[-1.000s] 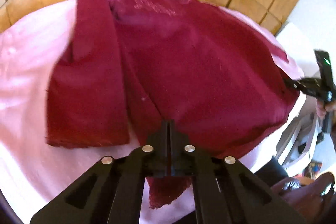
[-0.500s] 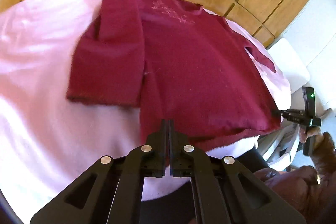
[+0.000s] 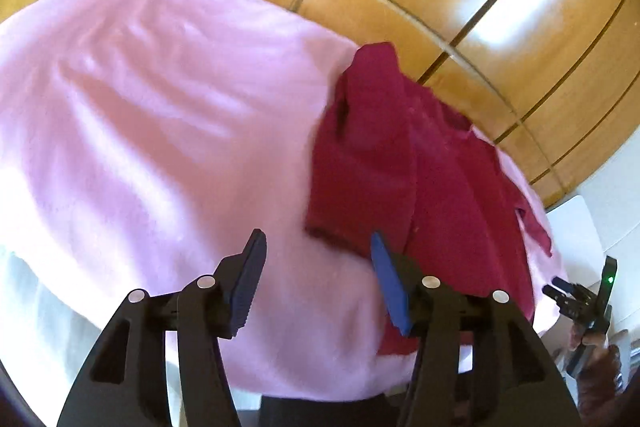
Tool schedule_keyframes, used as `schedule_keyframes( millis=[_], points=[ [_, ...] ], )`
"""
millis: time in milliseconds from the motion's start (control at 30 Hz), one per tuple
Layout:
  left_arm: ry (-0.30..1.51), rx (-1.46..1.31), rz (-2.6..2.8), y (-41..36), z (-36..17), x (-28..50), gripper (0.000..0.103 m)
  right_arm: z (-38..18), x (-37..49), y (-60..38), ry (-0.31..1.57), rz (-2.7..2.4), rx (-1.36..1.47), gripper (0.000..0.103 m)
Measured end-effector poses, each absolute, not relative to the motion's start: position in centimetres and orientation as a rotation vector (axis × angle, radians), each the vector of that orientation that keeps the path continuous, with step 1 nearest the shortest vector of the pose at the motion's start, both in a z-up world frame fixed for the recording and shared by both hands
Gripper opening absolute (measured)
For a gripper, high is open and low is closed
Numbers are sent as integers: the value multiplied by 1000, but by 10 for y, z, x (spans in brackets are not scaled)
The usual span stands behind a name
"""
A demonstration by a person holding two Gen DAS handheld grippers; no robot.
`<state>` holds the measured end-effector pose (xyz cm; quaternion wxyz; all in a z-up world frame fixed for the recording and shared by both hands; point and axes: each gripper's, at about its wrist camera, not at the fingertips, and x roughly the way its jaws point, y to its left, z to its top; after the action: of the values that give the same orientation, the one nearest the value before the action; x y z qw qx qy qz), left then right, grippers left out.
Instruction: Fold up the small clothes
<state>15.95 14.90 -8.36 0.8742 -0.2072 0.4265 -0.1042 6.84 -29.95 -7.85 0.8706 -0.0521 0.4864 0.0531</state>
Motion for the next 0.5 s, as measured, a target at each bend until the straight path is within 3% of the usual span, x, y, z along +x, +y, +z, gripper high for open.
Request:
schedule_keyframes(
  millis=[300, 333, 367, 400, 500],
  points=[
    [974, -131, -301, 70, -121, 193, 53, -109, 126, -191, 991, 374, -91, 75],
    [970, -91, -307, 64, -123, 194, 50, -115, 131, -185, 1003, 387, -79, 76],
    [959, -15, -314, 56, -126, 196, 37, -124, 138, -178, 1025, 399, -59, 76],
    [961, 31, -326, 51, -128, 198, 11, -131, 144, -170, 1037, 395, -50, 76],
    [942, -40, -366, 65, -116, 205, 8, -140, 152, -171, 1052, 385, -5, 79]
  ],
)
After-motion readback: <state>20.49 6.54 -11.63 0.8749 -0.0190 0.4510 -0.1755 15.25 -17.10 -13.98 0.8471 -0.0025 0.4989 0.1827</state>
